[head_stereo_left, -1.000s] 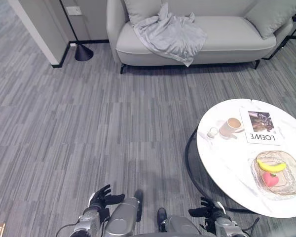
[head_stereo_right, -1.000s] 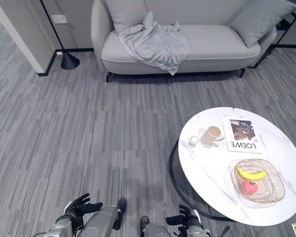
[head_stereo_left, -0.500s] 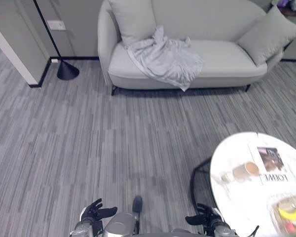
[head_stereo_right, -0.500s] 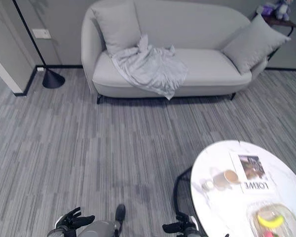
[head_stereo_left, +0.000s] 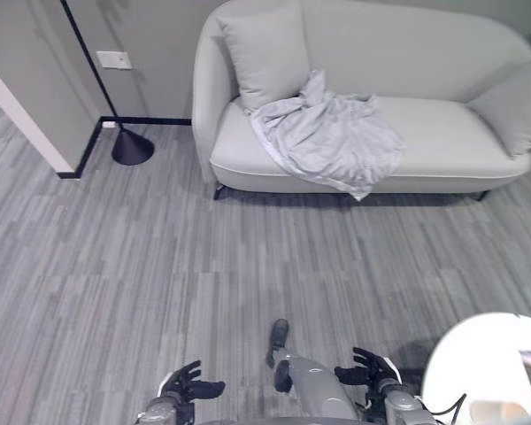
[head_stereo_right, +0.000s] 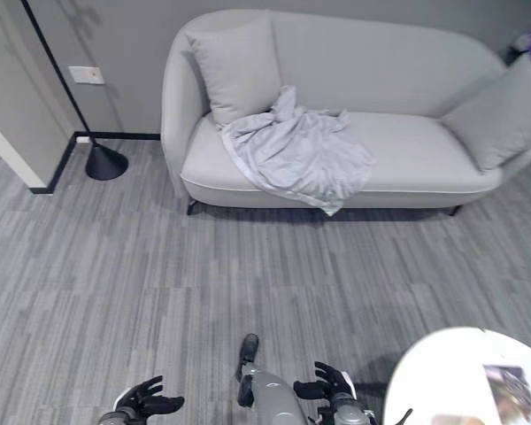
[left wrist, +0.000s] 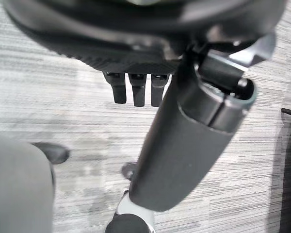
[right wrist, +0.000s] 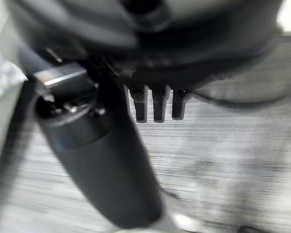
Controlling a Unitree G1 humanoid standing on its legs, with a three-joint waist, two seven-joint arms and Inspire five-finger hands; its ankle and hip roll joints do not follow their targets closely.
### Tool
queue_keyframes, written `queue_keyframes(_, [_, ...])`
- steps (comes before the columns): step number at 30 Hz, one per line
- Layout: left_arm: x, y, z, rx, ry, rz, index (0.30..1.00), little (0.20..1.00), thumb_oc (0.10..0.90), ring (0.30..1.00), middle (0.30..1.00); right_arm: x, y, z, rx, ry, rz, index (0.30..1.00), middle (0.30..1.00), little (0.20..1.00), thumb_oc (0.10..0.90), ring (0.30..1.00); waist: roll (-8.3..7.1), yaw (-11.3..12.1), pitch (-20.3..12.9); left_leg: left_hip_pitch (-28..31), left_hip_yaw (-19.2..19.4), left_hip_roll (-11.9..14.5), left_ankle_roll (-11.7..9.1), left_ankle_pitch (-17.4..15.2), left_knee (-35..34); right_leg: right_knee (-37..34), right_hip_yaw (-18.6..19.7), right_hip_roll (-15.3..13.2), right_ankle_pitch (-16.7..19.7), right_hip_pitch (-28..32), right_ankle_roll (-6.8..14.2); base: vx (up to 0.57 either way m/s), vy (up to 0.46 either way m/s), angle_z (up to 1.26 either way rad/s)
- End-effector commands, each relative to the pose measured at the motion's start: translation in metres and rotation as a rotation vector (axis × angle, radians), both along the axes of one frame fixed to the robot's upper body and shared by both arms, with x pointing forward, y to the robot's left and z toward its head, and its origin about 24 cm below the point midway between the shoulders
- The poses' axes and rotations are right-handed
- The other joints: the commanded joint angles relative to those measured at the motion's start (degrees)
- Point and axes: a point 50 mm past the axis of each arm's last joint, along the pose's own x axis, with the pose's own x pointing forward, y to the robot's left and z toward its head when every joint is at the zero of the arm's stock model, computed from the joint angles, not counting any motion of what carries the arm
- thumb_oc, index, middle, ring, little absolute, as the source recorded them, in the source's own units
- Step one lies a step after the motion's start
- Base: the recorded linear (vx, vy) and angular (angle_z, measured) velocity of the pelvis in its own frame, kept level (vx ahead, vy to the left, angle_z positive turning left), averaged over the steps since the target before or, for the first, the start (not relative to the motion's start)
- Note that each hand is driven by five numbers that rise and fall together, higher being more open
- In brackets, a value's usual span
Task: Hang the clothes on the sofa on the clothes rack.
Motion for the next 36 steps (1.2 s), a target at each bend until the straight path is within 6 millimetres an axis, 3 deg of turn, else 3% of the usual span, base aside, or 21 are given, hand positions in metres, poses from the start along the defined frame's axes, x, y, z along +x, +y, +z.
queue_keyframes(1, [0.022,0.016,0.014,0.058,-0.122,-0.039,0.9,0.9,0.8,0.9,0.9,0.007,-0.026,0.012,-0.081,-0.056,0.005,0.9,0.9,0.9,0.8,0.9,-0.43,1.91,2.66,-8.95,4.44,9.26,-3.76,17.19,21.16,-7.98,2.61,0.56,-0.02,9.08,8.34,0.54,-0.245,0.52])
queue_keyframes(2, [0.021,0.017,0.015,0.058,-0.127,-0.021,0.9,0.9,0.8,0.9,0.9,0.01,-0.028,0.013,-0.084,-0.064,0.002,0.9,0.9,0.9,0.8,0.9,-0.93,2.78,2.97,-12.12,5.3,8.93,-3.09,18.42,27.52,-7.98,3.47,0.77,-1.8,11.1,7.25,0.52,-0.28,0.07])
queue_keyframes(3, [0.021,0.021,0.015,0.069,-0.125,-0.015,0.9,0.9,0.8,0.9,0.9,0.014,-0.033,0.016,-0.102,-0.073,-0.003,0.9,0.9,0.9,0.8,0.9,-1.81,4.87,4.09,-19.17,5.76,6.69,-1.6,15.91,35.13,-7.98,4.9,0.48,-3.7,13.82,6.39,0.52,-0.259,-0.14])
queue_keyframes(5, [0.021,0.022,0.017,0.054,-0.147,0.037,0.9,0.9,0.8,0.9,0.9,0.024,-0.035,0.02,-0.106,-0.101,-0.002,0.9,0.9,0.9,0.8,0.9,-2.76,8.18,4.55,-27.55,8.33,4.13,1.05,10.46,34.17,-7.98,7.6,0.28,-5.88,17.74,6.42,0.57,-0.151,-0.51])
queue_keyframes(7, [0.019,0.025,0.019,0.047,-0.166,0.082,0.9,0.9,0.8,0.9,0.9,0.037,-0.033,0.026,-0.099,-0.152,0.012,0.9,0.9,0.9,0.8,0.9,-3.47,11.65,4.69,-32.0,8.83,2.31,2.42,8.3,21.6,-7.98,9.7,-0.19,-7.33,21.2,7.07,0.61,-0.026,-1.11])
queue_keyframes(10, [0.017,0.031,0.022,0.058,-0.195,0.13,0.9,0.9,0.8,0.9,0.9,0.061,-0.031,0.037,-0.123,-0.228,0.063,0.9,0.9,0.9,0.8,0.9,-1.97,16.18,3.52,-35.49,10.16,3.65,1.32,13.16,-15.09,-7.98,11.36,1.89,-12.19,27.69,7.71,0.77,0.055,-0.78])
queue_keyframes(13, [0.008,0.038,0.021,0.086,-0.176,0.158,0.9,0.9,0.8,0.9,0.9,0.072,-0.023,0.04,-0.124,-0.242,0.127,0.9,0.9,0.9,0.8,0.9,-2.16,19.46,2.1,-36.75,12.48,4.64,-0.12,16.62,-15.56,-7.98,13.82,-1.18,-13.62,35.61,8.64,0.8,0.156,-0.34])
queue_keyframes(15, [-0.002,0.042,0.018,0.093,-0.149,0.19,0.9,0.9,0.8,0.9,0.9,0.069,-0.015,0.036,-0.104,-0.232,0.16,0.9,0.9,0.9,0.8,0.9,-3.17,22.5,-1.0,-32.81,11.08,3.92,0.25,21.17,-15.19,-0.94,12.68,-7.26,-4.43,36.69,12.8,0.63,0.208,-1.02])
queue_keyframes(16, [-0.002,0.042,0.018,0.093,-0.149,0.19,0.9,0.9,0.8,0.9,0.9,0.069,-0.015,0.036,-0.104,-0.232,0.16,0.9,0.9,0.9,0.8,0.9,-3.09,22.63,-1.13,-32.91,11.15,4.07,0.24,21.2,-15.22,-0.91,12.84,-7.18,-4.36,36.5,12.79,0.62,0.279,-1.18])
queue_keyframes(17, [-0.006,0.048,0.017,0.108,-0.133,0.21,0.9,0.9,0.8,0.9,0.9,0.067,-0.01,0.034,-0.095,-0.216,0.179,0.9,0.9,0.9,0.8,0.9,-2.88,21.71,-1.31,-25.82,10.35,4.63,2.28,21.12,-16.19,21.14,10.86,-12.04,5.88,27.56,16.31,0.56,0.299,-1.25])
queue_keyframes(19, [-0.005,0.055,0.02,0.133,-0.137,0.21,0.9,0.9,0.8,0.9,0.9,0.065,-0.005,0.032,-0.085,-0.209,0.202,0.9,0.9,0.9,0.8,0.9,-1.77,19.35,-0.74,-18.94,8.71,4.84,4.66,16.49,-16.19,30.69,5.55,-15.83,4.24,20.49,13.0,0.6,0.294,-0.81])
queue_keyframes(21, [0.006,0.06,0.026,0.145,-0.175,0.195,0.9,0.9,0.8,0.9,0.9,0.065,-0.003,0.034,-0.079,-0.225,0.213,0.9,0.9,0.9,0.8,0.9,-1.07,18.0,0.17,-15.74,7.35,6.25,4.75,13.61,-16.19,25.71,-2.94,-19.52,-1.92,18.09,11.57,0.44,0.001,0.33])
queue_keyframes(23, [0.018,0.064,0.034,0.154,-0.237,0.199,0.9,0.9,0.8,0.9,0.9,0.071,-0.003,0.039,-0.075,-0.261,0.209,0.9,0.9,0.9,0.8,0.9,-1.12,17.3,1.21,-14.21,6.43,7.99,4.07,11.8,-16.19,17.39,-6.81,-19.97,-3.52,16.12,12.07,0.28,-0.194,0.69])
queue_keyframes(24, [0.018,0.064,0.034,0.154,-0.237,0.199,0.9,0.9,0.8,0.9,0.9,0.071,-0.003,0.039,-0.075,-0.261,0.208,0.9,0.9,0.9,0.8,0.9,-1.04,17.3,1.26,-14.11,6.41,8.1,4.02,11.74,-16.19,17.2,-6.89,-19.84,-3.47,16.31,12.03,0.31,-0.367,0.63])
queue_keyframes(25, [0.031,0.065,0.043,0.16,-0.301,0.205,0.9,0.9,0.8,0.9,0.9,0.08,-0.006,0.046,-0.081,-0.305,0.186,0.9,0.9,0.9,0.8,0.9,-1.81,16.28,2.36,-12.71,5.53,9.19,2.76,9.77,-16.19,4.17,-5.65,-18.0,-1.93,14.41,13.63,0.31,-0.398,0.47])
queue_keyframes(27, [0.048,0.068,0.053,0.183,-0.36,0.209,0.9,0.9,0.8,0.9,0.9,0.09,-0.008,0.053,-0.09,-0.346,0.154,0.9,0.9,0.9,0.8,0.9,-2.94,15.17,4.31,-11.13,3.99,10.06,1.41,7.24,-16.19,-7.46,0.37,-15.57,2.35,10.8,16.21,0.33,-0.423,0.42])
queue_keyframes(28, [0.048,0.068,0.053,0.183,-0.36,0.209,0.9,0.9,0.8,0.9,0.9,0.09,-0.008,0.053,-0.09,-0.346,0.154,0.9,0.9,0.9,0.8,0.9,-3.01,15.19,4.26,-11.24,4.02,9.99,1.43,7.3,-16.19,-7.58,0.4,-15.62,2.48,10.73,16.23,0.33,-0.411,0.33])
queue_keyframes(29, [0.063,0.067,0.062,0.198,-0.412,0.183,0.9,0.9,0.8,0.9,0.9,0.097,-0.006,0.058,-0.087,-0.38,0.147,0.9,0.9,0.9,0.8,0.9,-3.42,13.64,5.71,-9.76,2.07,11.18,0.4,6.15,-16.19,-7.98,7.95,-14.84,3.99,4.75,17.98,0.31,-0.42,0.36])
queue_keyframes(30, [0.069,0.069,0.066,0.208,-0.436,0.188,0.9,0.9,0.8,0.9,0.9,0.1,-0.004,0.061,-0.075,-0.401,0.139,0.9,0.9,0.9,0.8,0.9,-3.64,13.33,6.31,-8.9,1.41,12.15,-0.17,5.55,-16.19,-7.98,9.02,-15.18,5.76,3.3,18.39,0.42,-0.593,0.67])
queue_keyframes(33, [0.082,0.07,0.08,0.217,-0.513,0.183,0.9,0.9,0.8,0.9,0.9,0.106,0.0,0.068,-0.064,-0.445,0.167,0.9,0.9,0.9,0.8,0.9,-4.62,12.49,6.73,-6.53,-1.17,15.24,-2.14,3.58,-16.19,-6.76,5.5,-17.12,7.34,4.92,18.09,0.32,-0.554,0.83])
queue_keyframes(36, [0.081,0.063,0.08,0.199,-0.524,0.174,0.9,0.9,0.8,0.9,0.9,0.104,-0.01,0.07,-0.123,-0.427,0.213,0.9,0.9,0.9,0.8,0.9,-3.32,11.38,5.36,-6.85,1.26,23.25,-4.89,5.49,-14.82,-0.81,3.2,-14.23,0.25,5.21,15.45,0.27,-0.553,0.6])
